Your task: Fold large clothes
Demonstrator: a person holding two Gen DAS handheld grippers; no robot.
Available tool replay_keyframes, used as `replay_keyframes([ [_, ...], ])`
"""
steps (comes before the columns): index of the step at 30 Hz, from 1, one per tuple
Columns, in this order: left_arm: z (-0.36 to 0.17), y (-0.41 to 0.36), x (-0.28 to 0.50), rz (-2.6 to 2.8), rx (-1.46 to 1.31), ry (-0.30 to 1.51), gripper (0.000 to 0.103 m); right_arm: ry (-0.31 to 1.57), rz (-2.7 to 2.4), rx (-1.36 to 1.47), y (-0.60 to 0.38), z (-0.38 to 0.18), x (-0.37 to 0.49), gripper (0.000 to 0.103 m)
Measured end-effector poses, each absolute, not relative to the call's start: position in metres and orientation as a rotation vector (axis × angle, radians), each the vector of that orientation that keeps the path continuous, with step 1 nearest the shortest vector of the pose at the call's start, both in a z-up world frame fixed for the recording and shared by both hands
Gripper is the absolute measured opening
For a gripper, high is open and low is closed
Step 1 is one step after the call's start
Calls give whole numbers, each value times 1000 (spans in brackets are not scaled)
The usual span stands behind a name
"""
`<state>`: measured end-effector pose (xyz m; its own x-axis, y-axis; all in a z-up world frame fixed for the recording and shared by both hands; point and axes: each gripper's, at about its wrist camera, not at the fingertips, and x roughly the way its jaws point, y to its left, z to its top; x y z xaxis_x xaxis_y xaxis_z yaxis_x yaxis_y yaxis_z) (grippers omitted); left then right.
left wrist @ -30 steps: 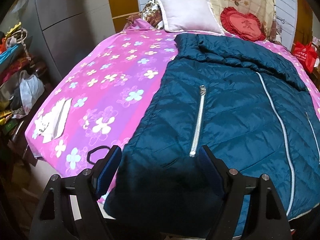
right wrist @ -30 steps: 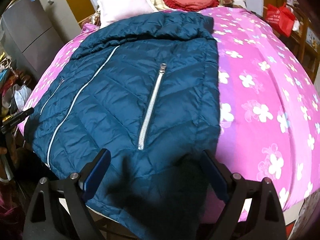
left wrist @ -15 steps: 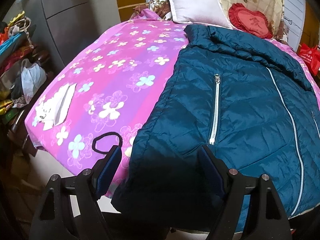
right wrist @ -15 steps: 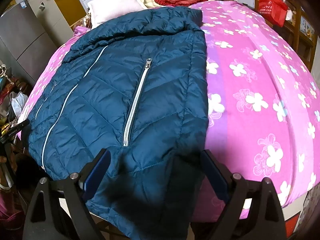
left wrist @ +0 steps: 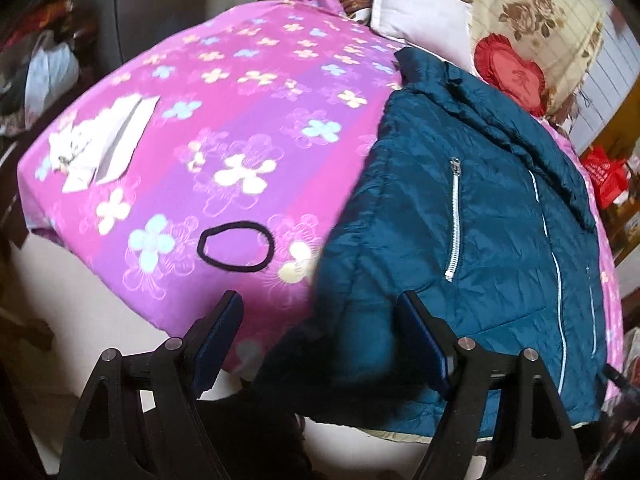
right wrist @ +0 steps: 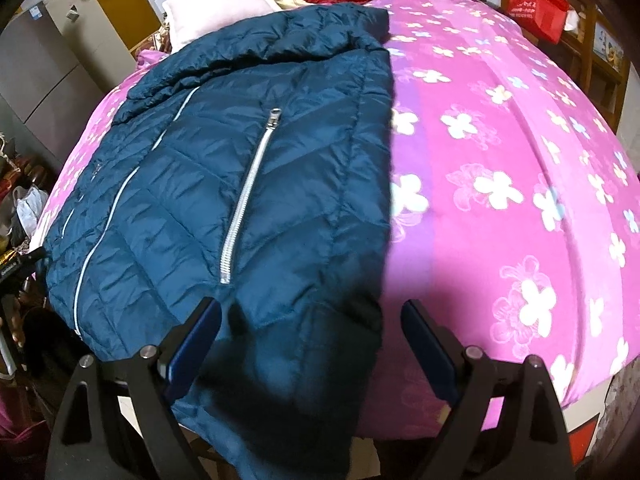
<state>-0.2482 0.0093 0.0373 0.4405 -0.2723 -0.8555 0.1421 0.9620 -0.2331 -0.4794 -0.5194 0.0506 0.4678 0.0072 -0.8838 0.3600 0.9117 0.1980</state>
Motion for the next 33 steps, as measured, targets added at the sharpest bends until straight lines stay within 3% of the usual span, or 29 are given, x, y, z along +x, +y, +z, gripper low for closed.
replay_keyframes([
  [19,18,-26,-246,-331,-4,1139,62,1072,-114,487,-521,36,-498,94],
  [23,19,-33,-252,-406,32,1177,62,1065,-15,502,-507,36,-497,85],
  [28,18,-40,-251,-399,70,1168,63,1032,38,453,-492,34,-493,85],
  [29,18,-41,-251,-398,72,1170,60,1030,33,453,-491,34,-492,85],
  [31,21,-42,-253,-427,69,1159,40,1035,23,449,-489,34,-490,80],
  [33,25,-42,-255,-442,62,1147,18,1042,30,394,-480,33,-489,45],
])
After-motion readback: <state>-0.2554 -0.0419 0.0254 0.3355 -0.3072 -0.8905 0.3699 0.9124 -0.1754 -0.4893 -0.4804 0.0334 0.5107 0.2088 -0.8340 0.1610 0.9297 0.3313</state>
